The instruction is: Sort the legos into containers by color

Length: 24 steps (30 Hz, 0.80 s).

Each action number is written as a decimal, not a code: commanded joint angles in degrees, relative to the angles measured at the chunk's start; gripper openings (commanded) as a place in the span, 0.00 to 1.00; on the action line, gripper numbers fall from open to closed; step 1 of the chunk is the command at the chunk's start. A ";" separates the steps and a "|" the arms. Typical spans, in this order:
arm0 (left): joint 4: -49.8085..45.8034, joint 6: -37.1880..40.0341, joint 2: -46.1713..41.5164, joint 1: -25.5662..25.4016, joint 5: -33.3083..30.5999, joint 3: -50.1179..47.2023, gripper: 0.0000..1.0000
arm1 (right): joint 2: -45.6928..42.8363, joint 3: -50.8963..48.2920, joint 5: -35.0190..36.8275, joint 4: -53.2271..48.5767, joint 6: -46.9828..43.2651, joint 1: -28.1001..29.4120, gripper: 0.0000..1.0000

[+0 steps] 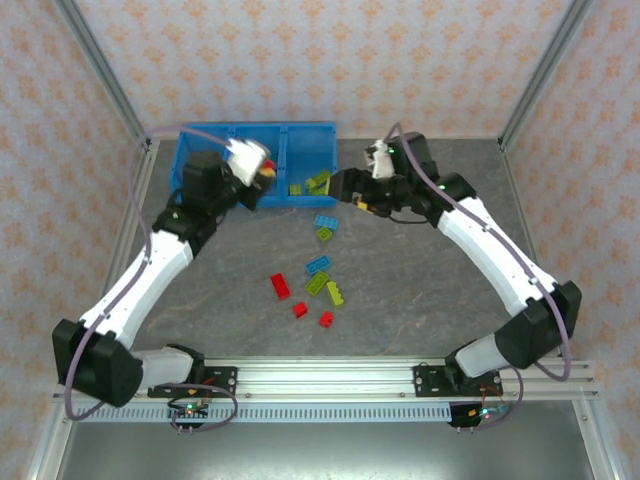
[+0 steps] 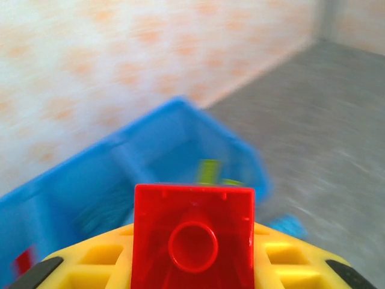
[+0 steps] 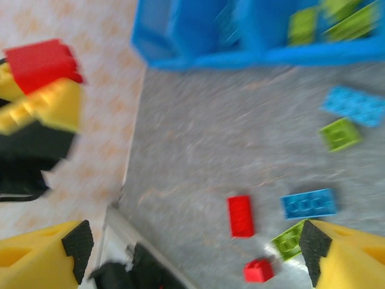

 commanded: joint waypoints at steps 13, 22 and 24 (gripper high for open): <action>-18.16 -20.96 37.68 17.58 -14.69 34.25 0.26 | -5.93 -3.89 12.54 -2.11 -0.27 0.16 0.91; -18.36 -21.69 36.01 18.23 -10.59 33.70 0.65 | -5.94 -6.39 16.35 -3.12 -0.50 0.18 0.91; -17.41 -23.41 28.24 17.99 -9.02 29.43 0.66 | -4.88 -7.34 18.72 -3.49 -0.71 0.15 0.91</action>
